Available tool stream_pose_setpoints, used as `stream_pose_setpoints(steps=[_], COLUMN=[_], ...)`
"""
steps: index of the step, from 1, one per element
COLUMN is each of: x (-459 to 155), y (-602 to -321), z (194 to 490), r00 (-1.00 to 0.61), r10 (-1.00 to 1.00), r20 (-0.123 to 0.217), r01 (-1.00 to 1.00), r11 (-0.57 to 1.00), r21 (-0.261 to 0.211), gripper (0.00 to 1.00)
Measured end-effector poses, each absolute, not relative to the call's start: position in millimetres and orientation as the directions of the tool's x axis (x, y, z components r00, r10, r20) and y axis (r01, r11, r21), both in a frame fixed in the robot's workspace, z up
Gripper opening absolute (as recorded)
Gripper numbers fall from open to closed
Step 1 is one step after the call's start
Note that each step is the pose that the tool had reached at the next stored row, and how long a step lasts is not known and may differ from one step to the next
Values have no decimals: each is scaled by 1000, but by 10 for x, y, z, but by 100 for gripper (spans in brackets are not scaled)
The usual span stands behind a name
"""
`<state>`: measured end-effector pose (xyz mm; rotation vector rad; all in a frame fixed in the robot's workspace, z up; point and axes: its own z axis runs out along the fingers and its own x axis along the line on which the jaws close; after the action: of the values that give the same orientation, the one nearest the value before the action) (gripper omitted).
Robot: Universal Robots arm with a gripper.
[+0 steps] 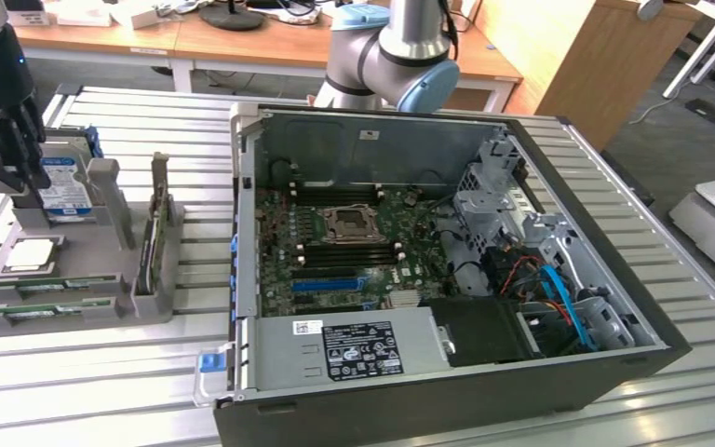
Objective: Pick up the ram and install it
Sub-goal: 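Pick up the ram and move it above insertion slot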
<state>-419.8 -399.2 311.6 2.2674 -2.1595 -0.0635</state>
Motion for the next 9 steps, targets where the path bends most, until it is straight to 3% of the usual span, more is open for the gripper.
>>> stream_pose_setpoints(steps=[9], x=[-4200], y=[-4010], z=[3115], r00=[48], r10=[-999], r20=[-23], r01=[-998], r11=[-49], r21=[35], gripper=[36])
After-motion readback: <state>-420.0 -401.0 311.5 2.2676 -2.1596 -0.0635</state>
